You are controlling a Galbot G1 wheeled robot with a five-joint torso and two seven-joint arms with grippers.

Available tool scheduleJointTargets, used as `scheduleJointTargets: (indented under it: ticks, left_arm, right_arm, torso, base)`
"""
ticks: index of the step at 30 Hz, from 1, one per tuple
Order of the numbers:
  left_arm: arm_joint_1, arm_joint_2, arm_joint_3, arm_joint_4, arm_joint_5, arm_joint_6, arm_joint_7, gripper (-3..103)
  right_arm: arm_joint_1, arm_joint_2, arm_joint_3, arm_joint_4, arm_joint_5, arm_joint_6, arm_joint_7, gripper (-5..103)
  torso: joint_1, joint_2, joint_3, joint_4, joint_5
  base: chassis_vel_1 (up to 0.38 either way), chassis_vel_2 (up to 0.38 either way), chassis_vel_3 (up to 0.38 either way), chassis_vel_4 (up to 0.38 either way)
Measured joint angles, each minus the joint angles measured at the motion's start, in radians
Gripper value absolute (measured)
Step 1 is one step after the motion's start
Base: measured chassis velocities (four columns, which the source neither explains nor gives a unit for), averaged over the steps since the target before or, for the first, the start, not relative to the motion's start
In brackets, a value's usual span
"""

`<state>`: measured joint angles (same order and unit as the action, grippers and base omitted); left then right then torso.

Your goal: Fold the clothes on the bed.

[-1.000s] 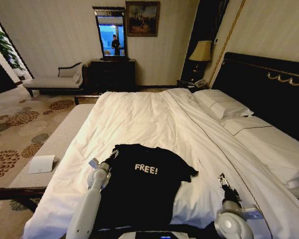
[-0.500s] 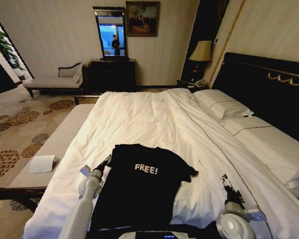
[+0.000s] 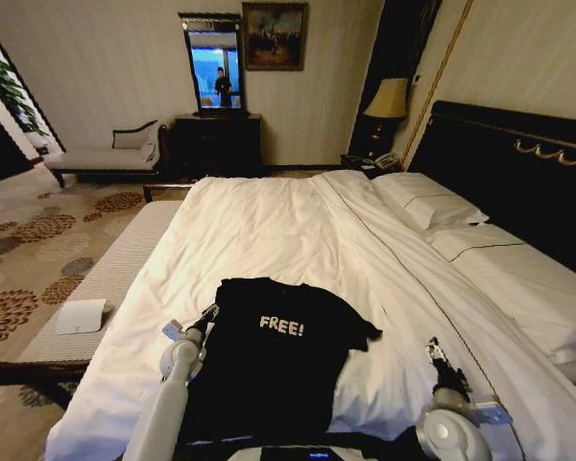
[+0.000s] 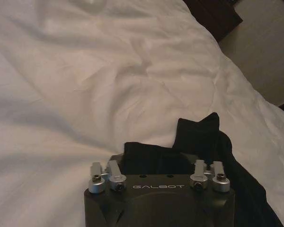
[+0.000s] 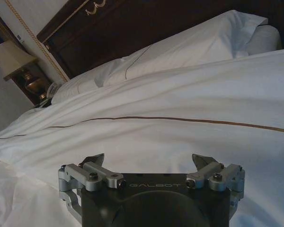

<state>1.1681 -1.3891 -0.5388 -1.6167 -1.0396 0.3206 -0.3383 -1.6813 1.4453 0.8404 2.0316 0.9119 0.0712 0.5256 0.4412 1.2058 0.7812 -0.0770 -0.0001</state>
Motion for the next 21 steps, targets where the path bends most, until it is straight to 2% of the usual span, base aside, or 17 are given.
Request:
scheduleJointTargets:
  ticks: [1,5,6,9,11,14,16,18,21]
  left_arm:
    - [0.000,0.000,-0.001,0.001,0.000,-0.001,0.001,62]
    - [-0.001,0.003,-0.011,0.007,-0.003,-0.004,0.003,41]
    - [-0.001,0.003,-0.011,0.007,-0.003,-0.004,0.003,41]
    - [0.002,0.005,-0.014,0.012,-0.004,-0.002,0.008,24]
    - [0.002,0.005,-0.014,0.014,-0.004,-0.001,0.010,24]
    - [-0.003,0.002,-0.015,0.023,-0.003,-0.001,0.013,8]
    - [-0.005,0.000,-0.015,0.026,-0.002,-0.001,0.013,8]
    - [-0.013,-0.010,-0.015,0.030,0.002,-0.003,0.013,2]
    - [-0.017,-0.018,-0.016,0.022,0.000,-0.006,0.014,0]
  right_arm:
    - [0.001,0.001,0.000,-0.004,-0.001,0.000,0.001,100]
    - [0.005,0.007,-0.003,-0.017,-0.010,0.001,0.002,100]
    - [0.005,0.007,-0.003,-0.017,-0.010,0.001,0.002,100]
    - [0.013,0.008,-0.007,-0.029,-0.014,0.001,0.003,100]
    - [0.016,0.006,-0.007,-0.031,-0.014,0.001,0.004,100]
    - [0.022,-0.002,-0.005,-0.034,-0.012,0.001,0.007,100]
    - [0.023,-0.003,-0.004,-0.035,-0.010,0.001,0.008,100]
    - [0.024,-0.003,-0.001,-0.037,-0.004,0.000,0.011,100]
    - [0.024,0.001,-0.001,-0.039,-0.003,0.000,0.012,100]
  torso:
    - [0.000,0.000,0.000,0.0000,0.0001]
    - [0.000,0.000,0.000,0.0000,0.0000]
    - [0.000,0.000,0.000,0.0000,0.0000]
    - [0.000,0.000,0.000,0.0000,0.0000]
    - [0.000,0.000,0.000,0.0000,0.0001]
    - [0.000,0.000,0.000,0.0000,0.0001]
    - [0.000,0.000,0.000,0.0001,0.0001]
    - [0.000,0.000,0.000,0.0000,0.0000]
    - [0.000,0.000,0.000,-0.0001,0.0000]
  base:
    - [0.000,0.000,0.000,0.000]
    - [0.000,0.000,0.000,0.000]
    - [0.000,0.000,0.000,0.000]
    - [0.000,0.000,0.000,0.000]
    - [0.000,0.000,0.000,0.000]
    - [0.000,0.000,0.000,0.000]
    - [0.000,0.000,0.000,0.000]
    - [0.000,0.000,0.000,0.000]
    - [0.000,0.000,0.000,0.000]
